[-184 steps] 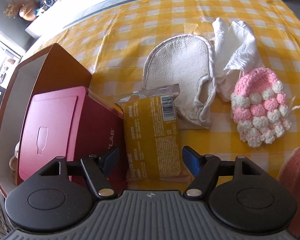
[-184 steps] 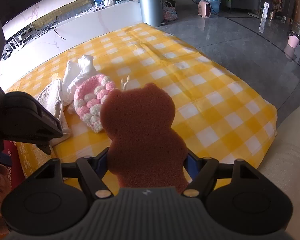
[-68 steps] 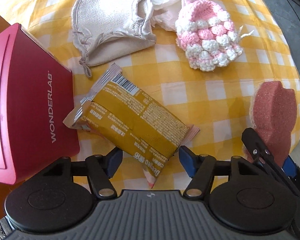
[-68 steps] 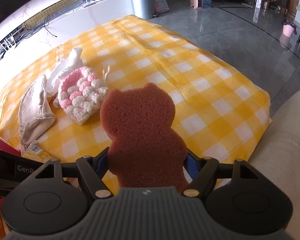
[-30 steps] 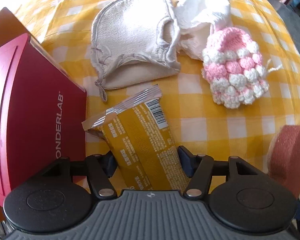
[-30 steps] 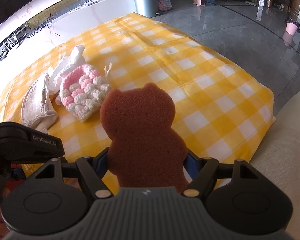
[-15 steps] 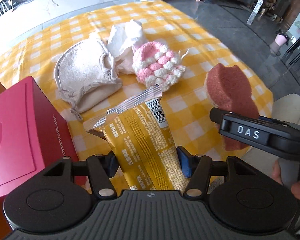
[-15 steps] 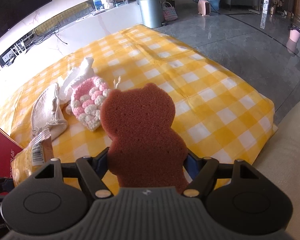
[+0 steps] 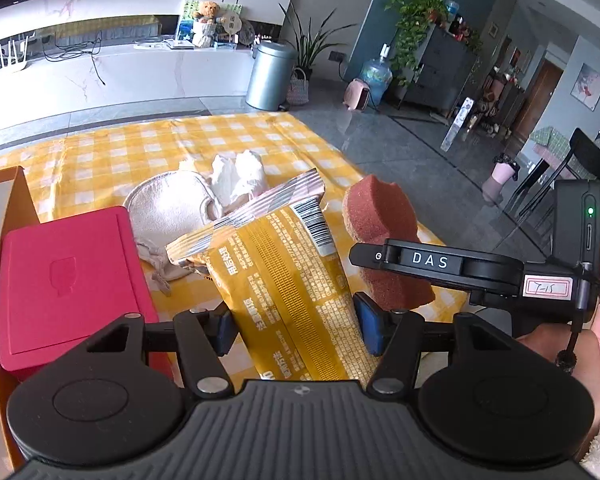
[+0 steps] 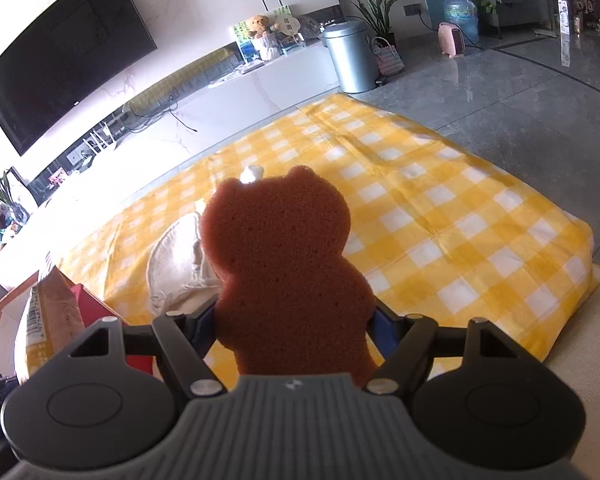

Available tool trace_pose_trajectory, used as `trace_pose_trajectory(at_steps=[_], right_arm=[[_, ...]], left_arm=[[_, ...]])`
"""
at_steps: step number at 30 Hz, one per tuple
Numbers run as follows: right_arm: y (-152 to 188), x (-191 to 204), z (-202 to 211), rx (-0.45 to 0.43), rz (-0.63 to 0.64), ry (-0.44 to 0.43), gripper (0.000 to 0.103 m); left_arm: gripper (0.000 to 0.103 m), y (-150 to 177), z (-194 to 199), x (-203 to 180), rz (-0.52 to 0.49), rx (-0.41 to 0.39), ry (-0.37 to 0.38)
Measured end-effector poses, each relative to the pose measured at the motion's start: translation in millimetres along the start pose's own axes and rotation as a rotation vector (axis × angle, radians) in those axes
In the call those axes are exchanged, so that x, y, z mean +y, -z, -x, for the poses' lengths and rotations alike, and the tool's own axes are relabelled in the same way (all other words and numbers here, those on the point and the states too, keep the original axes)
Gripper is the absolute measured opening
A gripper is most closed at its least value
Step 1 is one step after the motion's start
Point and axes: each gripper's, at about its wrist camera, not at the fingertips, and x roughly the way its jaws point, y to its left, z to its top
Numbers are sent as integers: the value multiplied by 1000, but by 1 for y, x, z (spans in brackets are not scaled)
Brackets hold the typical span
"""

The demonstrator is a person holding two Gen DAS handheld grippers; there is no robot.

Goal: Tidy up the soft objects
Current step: 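Grasp the yellow snack packet with the left gripper and lift it toward the box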

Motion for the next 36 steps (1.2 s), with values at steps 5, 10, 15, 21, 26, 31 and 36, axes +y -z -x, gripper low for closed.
trace_pose_trajectory(at_steps=[5, 10, 15, 21, 26, 31, 36], right_arm=[[-3, 14, 18, -50, 13, -108, 73], [-6, 36, 33, -94, 32, -214, 73], [-8, 63, 43, -112, 54, -304, 73], [-7, 103, 53, -127, 94, -331, 73], [0, 140, 55, -116, 137, -369, 73], [14, 187, 50, -95, 206, -398, 73], [32, 238, 37, -62, 300, -401, 73]], left_arm=[[67, -2, 34, 27, 88, -61, 14], [67, -8, 79, 63, 160, -145, -34], [67, -10, 116, 95, 199, -235, -137], [68, -3, 140, 125, 230, -296, -244], [67, 10, 149, 149, 257, -323, -381], [68, 25, 155, 184, 334, -338, -396], [68, 41, 163, 215, 388, -347, -357]])
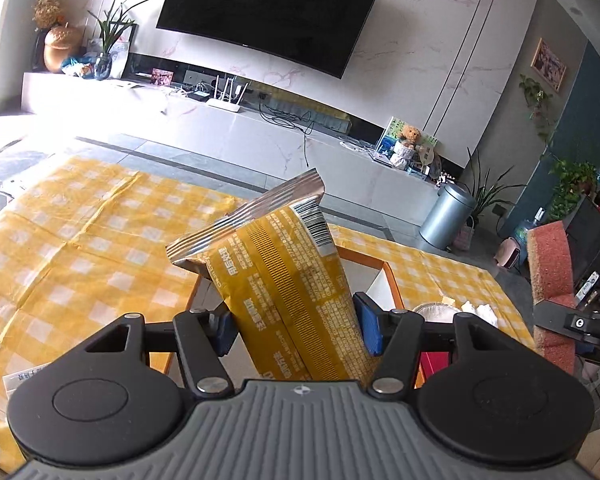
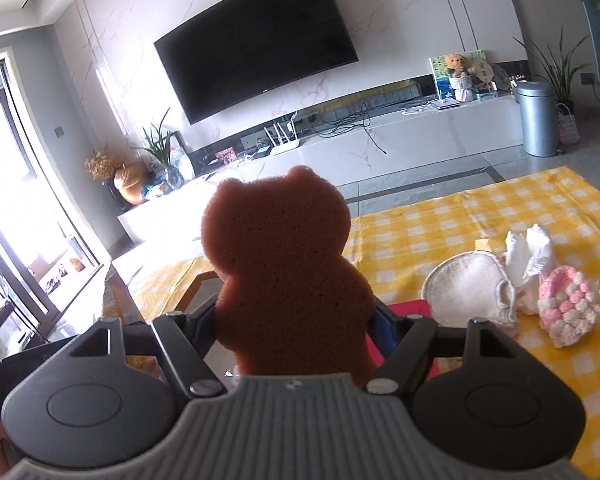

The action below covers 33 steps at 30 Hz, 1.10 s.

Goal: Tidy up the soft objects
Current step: 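Grasp the yellow snack packet with the left gripper and lift it toward the box, then lower the snack packet and brown sponge into the cardboard box, opening both grippers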

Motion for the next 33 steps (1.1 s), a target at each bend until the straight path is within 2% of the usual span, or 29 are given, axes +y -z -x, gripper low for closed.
trace_pose_trajectory(at_steps=[3, 6, 11, 16, 19, 20, 23, 28, 33], right_arm=[[2, 24, -22, 40, 46, 4, 73], [4, 42, -44, 82, 90, 18, 73], [10, 66, -88, 172, 150, 57, 73], [17, 87, -133, 246, 215, 117, 73], [21, 98, -158, 286, 257, 147, 73], [23, 101, -167, 296, 284, 177, 73], [30, 103, -187, 323, 354, 253, 73], [43, 92, -212, 399, 374, 294, 73], [55, 99, -218, 417, 460, 328, 73]], left_arm=[[67, -4, -5, 15, 46, 37, 43], [67, -5, -5, 30, 86, 38, 73], [67, -7, 1, 43, 94, 8, 33], [67, -9, 1, 59, 146, 14, 31], [60, -9, 1, 63, 142, 5, -3], [57, -9, 1, 65, 148, 8, -2], [56, -10, -2, 69, 170, 26, 21], [52, -6, -12, 68, 163, 55, 13], [51, -2, -20, 59, 102, 60, -20]])
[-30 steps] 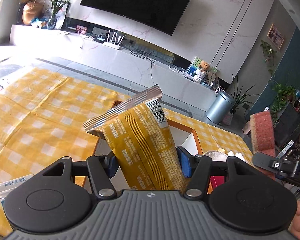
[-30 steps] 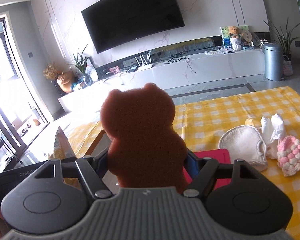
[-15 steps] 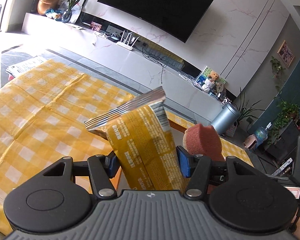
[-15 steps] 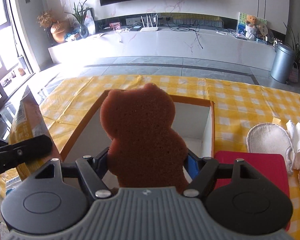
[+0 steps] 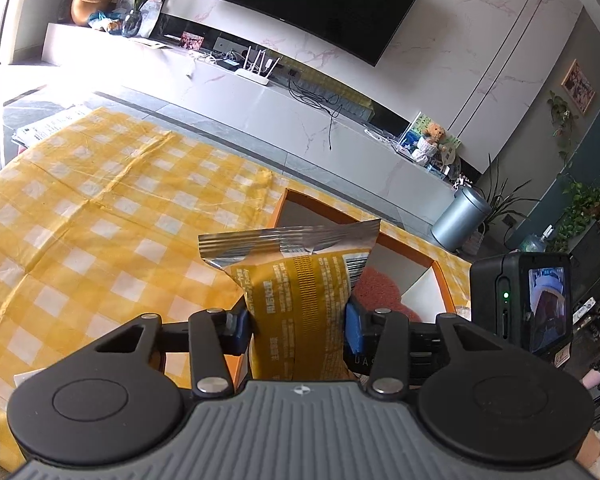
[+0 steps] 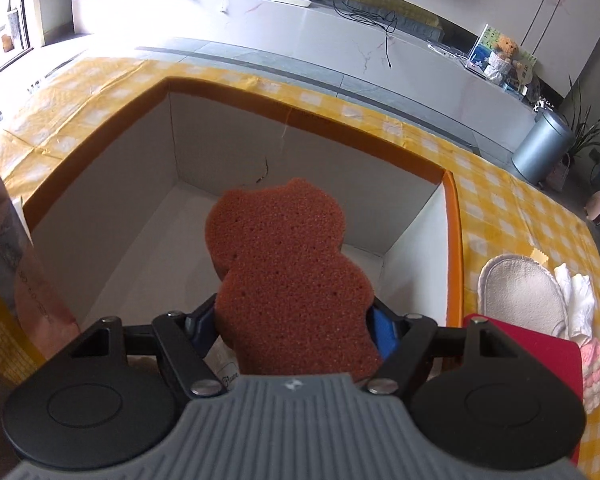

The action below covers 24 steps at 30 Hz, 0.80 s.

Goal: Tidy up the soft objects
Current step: 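Lower the snack packet and brown sponge into the cardboard box, opening both grippers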

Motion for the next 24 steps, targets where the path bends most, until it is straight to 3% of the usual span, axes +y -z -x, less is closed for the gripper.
trace_pose_trajectory(at_steps=[9, 18, 24], right_arm=[[15, 15, 3, 30, 128, 57, 73], [25, 14, 16, 51, 165, 38, 72], [30, 14, 26, 69, 182, -31, 72]], left_arm=[[50, 7, -23, -17, -113, 24, -56], [50, 14, -43, -29, -177, 56, -75], [50, 15, -44, -31, -177, 31, -85]])
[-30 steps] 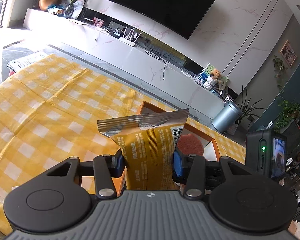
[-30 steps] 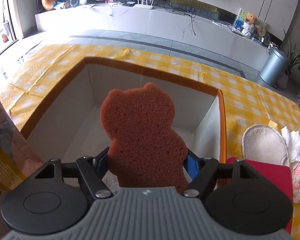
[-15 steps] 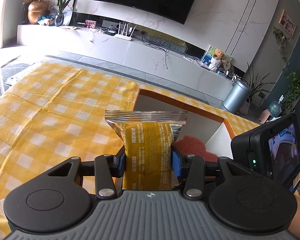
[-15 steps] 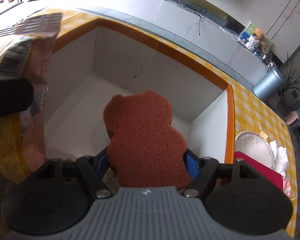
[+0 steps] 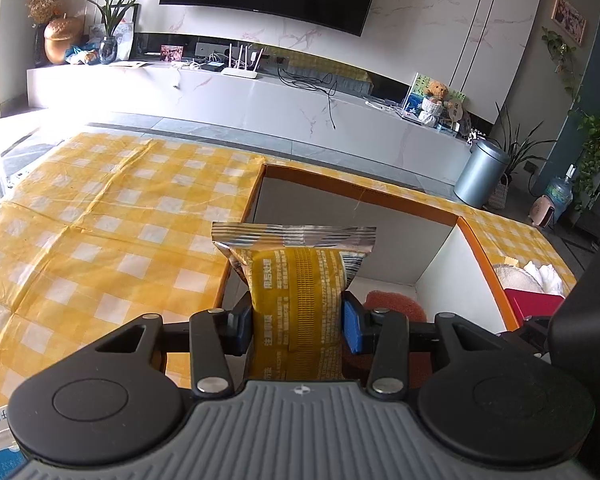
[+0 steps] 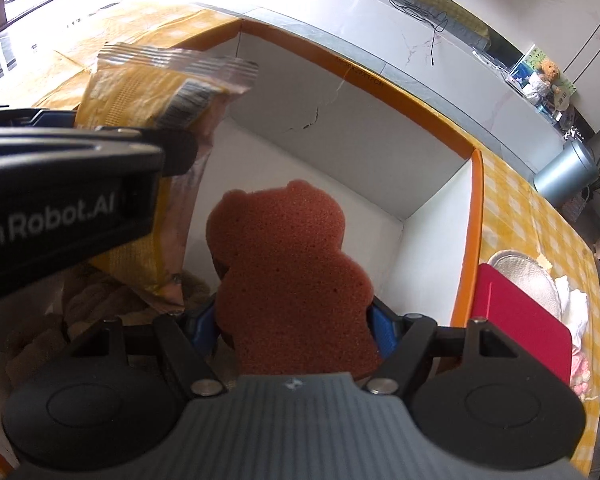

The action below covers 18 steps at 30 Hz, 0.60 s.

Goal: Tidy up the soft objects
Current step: 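Lower the snack packet and brown sponge into the cardboard box, opening both grippers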

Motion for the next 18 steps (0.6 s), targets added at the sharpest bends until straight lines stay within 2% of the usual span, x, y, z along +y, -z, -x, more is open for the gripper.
trace_pose_trajectory(at_steps=[5, 7, 8, 11, 14, 18], right_arm=[[6, 2, 13, -37, -22, -10, 72], [6, -1, 21, -55, -35, -13, 72], [6, -3, 25, -66, -41, -15, 72], [5, -8, 41, -103, -68, -20, 72], [-1, -15, 51, -139, -102, -8, 73], [-15, -13, 44, -141, -131, 25, 73]], left_arm=[[53, -3, 6, 5, 31, 12, 14], [62, -6, 12, 10, 72, 7, 42], [70, -7, 16, 13, 91, -8, 56], [89, -13, 35, 21, 134, -88, 129], [91, -20, 54, 27, 152, -157, 160], [92, -25, 68, 34, 158, -245, 92]])
